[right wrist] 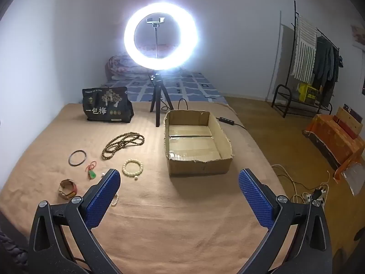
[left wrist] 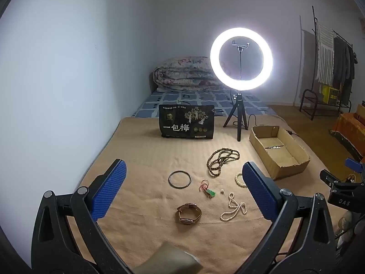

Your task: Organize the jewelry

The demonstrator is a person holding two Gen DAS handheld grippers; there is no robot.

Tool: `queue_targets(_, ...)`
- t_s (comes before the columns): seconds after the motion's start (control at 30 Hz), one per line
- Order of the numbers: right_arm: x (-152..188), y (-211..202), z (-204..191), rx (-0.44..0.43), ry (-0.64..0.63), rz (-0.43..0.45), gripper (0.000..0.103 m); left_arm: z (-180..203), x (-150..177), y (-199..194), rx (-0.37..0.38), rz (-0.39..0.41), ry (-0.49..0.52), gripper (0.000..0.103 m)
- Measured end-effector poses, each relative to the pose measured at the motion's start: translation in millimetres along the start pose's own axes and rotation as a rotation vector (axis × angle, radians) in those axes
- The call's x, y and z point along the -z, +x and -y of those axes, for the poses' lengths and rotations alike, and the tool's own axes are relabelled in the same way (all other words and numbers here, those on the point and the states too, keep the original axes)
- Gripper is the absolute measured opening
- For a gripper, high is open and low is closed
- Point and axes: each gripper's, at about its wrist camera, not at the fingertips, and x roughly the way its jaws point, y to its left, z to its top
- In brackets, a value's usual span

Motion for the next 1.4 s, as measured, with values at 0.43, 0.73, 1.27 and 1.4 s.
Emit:
queue_targets(0.43,0.5,-0.4,10.7,-0.010,0.016,-0.004,0.103,1.6,-1.5,-0.1,-0.011,0.021,0.003,0.103)
queue_targets(0.73,-0.8,-0.9,3.3,-0.003,0.005,-0.005,0.103,0.4,-6.7,-2.6,-0.010,0.027,0.003,0.103)
queue_targets(1.27,-0.6,-0.2,1.3,-0.007,0.007,-0.011,0.103,-1.0,-5.9,-3.1,-0.009,0.034,0.003,0.103)
queue_targets(1.4,-0.3,-0.2,1.7,-0.008,0.007,-0.011,0.103,-0.6,-5.6,-3.3,-0.009,0.034,0.003,0.103)
